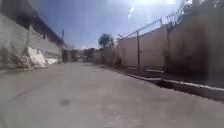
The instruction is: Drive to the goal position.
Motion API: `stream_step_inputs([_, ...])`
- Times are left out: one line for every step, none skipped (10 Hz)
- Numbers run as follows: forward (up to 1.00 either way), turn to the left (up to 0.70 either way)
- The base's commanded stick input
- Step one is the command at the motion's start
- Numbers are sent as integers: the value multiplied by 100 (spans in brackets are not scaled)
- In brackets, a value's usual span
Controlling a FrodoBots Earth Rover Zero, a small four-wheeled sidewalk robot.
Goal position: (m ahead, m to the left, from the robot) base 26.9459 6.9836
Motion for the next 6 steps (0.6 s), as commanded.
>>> stream_step_inputs([100, 0])
stream_step_inputs([100, 0])
stream_step_inputs([100, 0])
stream_step_inputs([100, 0])
stream_step_inputs([100, 0])
stream_step_inputs([100, 0])
